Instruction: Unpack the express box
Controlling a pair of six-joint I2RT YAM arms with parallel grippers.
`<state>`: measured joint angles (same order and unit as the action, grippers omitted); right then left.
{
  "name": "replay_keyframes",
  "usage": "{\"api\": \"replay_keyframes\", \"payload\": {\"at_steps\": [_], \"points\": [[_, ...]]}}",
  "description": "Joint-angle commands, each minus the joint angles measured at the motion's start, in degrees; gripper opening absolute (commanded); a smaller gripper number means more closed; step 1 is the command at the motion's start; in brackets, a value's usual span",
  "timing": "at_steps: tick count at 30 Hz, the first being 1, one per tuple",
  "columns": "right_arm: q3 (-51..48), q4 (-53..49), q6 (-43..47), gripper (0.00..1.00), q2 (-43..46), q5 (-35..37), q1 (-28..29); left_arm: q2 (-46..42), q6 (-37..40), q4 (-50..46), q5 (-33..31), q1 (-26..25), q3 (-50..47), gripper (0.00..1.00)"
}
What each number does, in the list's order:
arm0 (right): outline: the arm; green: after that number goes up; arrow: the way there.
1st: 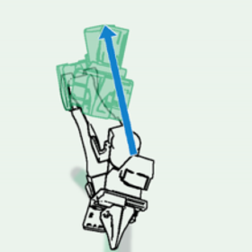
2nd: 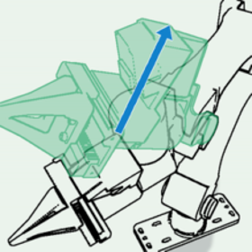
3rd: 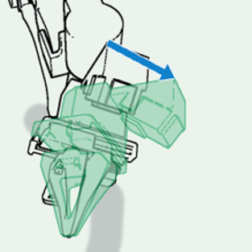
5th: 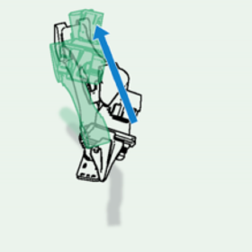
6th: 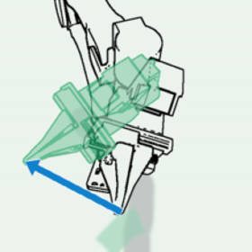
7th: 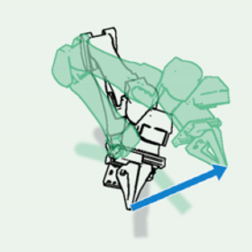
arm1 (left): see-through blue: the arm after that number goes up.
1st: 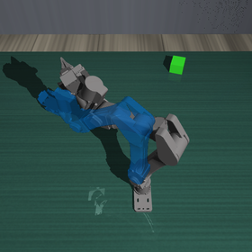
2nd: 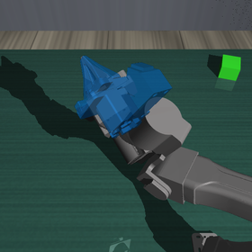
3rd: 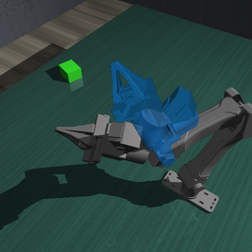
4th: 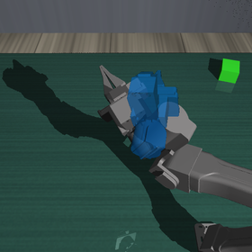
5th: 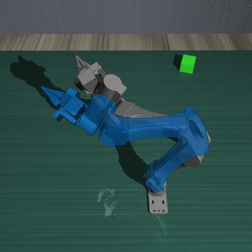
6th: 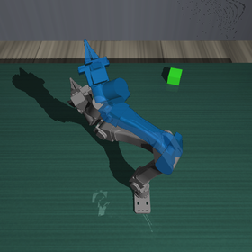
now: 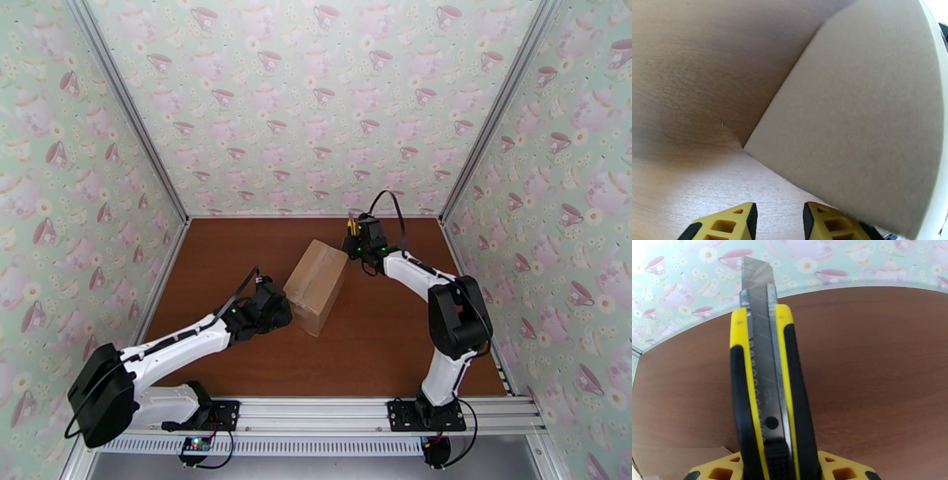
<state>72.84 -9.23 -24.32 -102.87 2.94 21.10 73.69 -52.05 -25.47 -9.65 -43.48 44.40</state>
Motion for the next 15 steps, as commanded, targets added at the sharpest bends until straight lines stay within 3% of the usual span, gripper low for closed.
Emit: {"api": "replay_keyframes", "payload": {"at_steps": [1, 15], "points": [[-4.16, 1.14, -1.01, 0.0, 5.12, -0.77, 2.22, 1.5, 1.25, 0.82, -2.11, 1.07, 1.79, 0.38], [-24.71, 4.36, -9.34, 0.0, 22.58, 7.05, 9.89, 6.58, 8.62, -0.95, -6.01, 6.28, 5.93, 0.38]]}}
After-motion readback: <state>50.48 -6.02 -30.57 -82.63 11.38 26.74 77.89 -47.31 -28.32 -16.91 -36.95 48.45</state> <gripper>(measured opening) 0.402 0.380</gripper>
